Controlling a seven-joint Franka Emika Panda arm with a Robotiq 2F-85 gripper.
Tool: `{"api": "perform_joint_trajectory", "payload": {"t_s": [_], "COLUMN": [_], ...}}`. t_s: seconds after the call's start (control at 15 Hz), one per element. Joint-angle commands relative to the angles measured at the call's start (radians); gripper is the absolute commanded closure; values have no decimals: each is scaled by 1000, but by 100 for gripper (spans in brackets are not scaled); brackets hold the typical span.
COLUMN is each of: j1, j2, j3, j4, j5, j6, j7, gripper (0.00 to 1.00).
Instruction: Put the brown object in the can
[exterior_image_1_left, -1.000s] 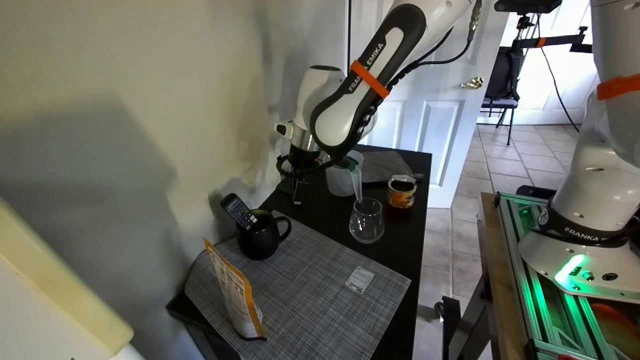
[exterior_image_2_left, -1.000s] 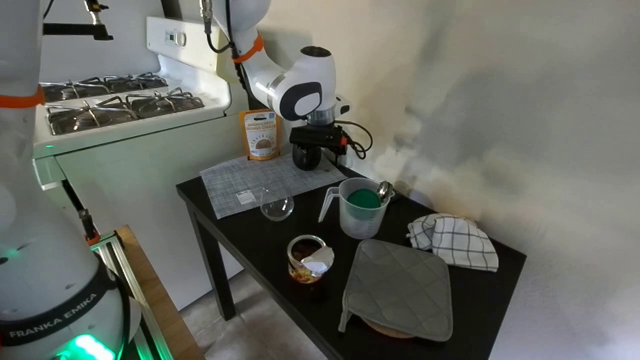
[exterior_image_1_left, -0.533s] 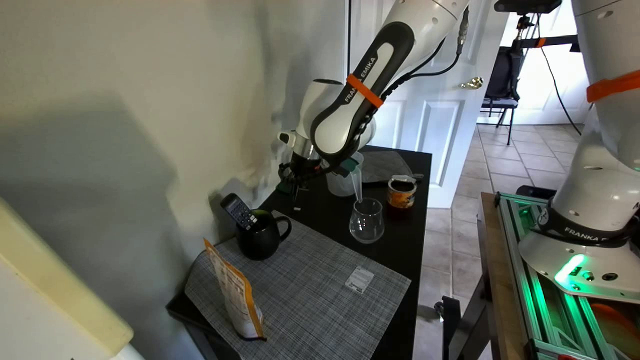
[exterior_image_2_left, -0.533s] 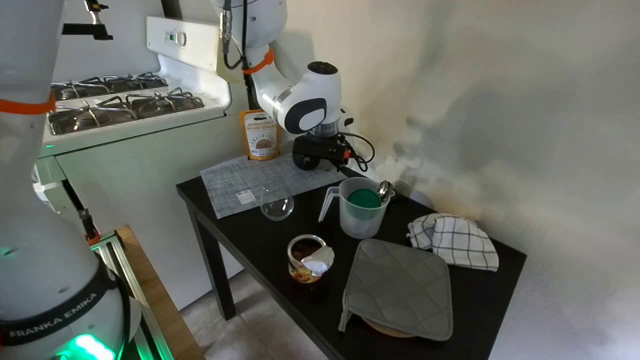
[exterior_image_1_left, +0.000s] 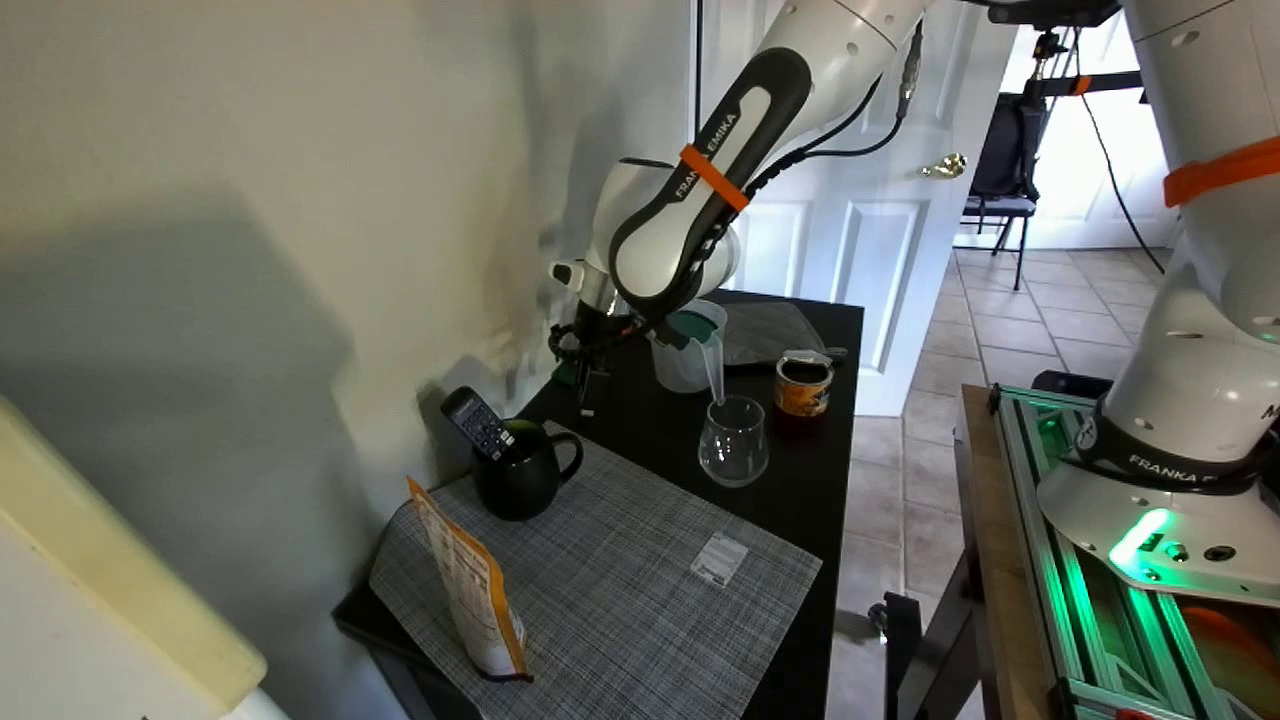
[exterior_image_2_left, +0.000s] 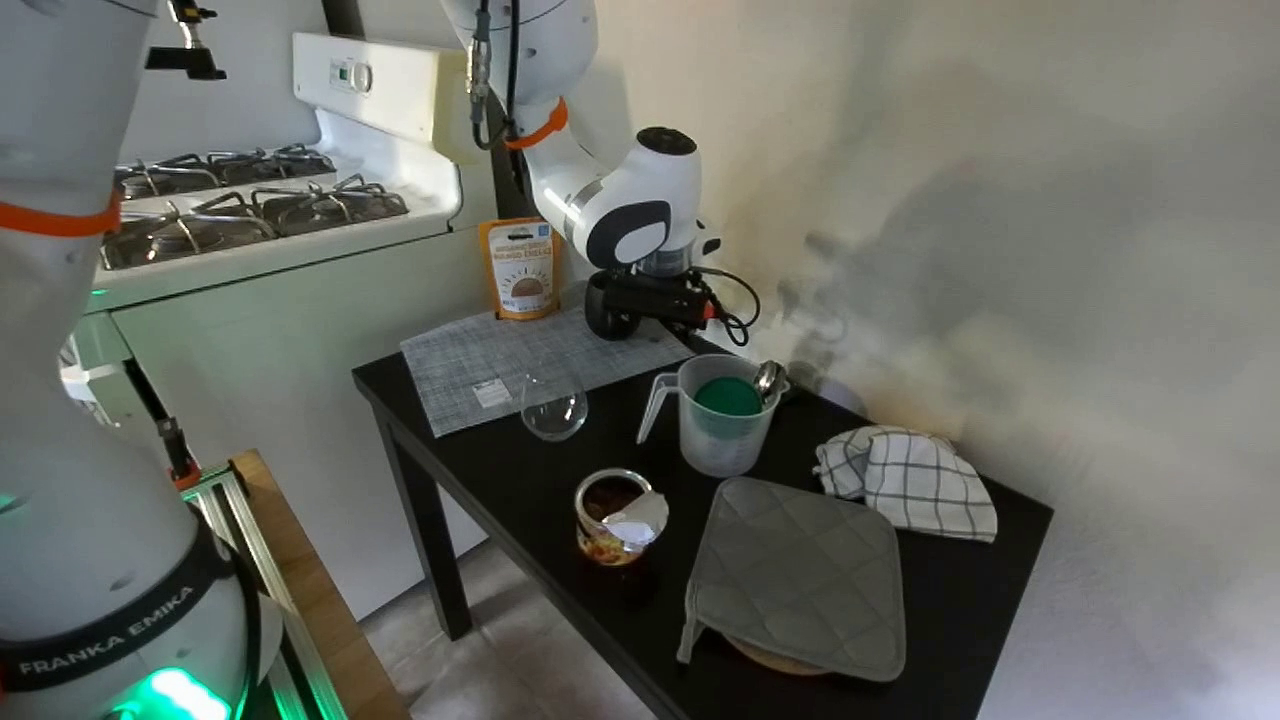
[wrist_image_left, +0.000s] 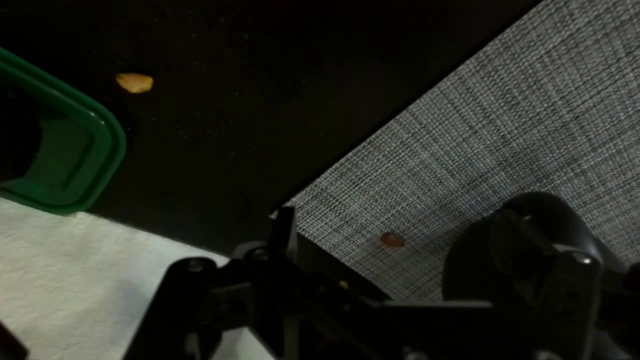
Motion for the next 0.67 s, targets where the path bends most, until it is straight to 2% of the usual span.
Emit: {"api": "perform_joint_trajectory", "payload": {"t_s": [0.0,0.2,0.47,0.6], "j1": [-41,-59,-95,-103], "j2": [51,101,168,198], "j3": [54,75,105,115], "j4": [33,66,119,145], "j5": [5,-23,-59,-78], "j6": [58,116,116,106], "j7": [-44,-64,-99,-110], "gripper": [0,0,2,22]}}
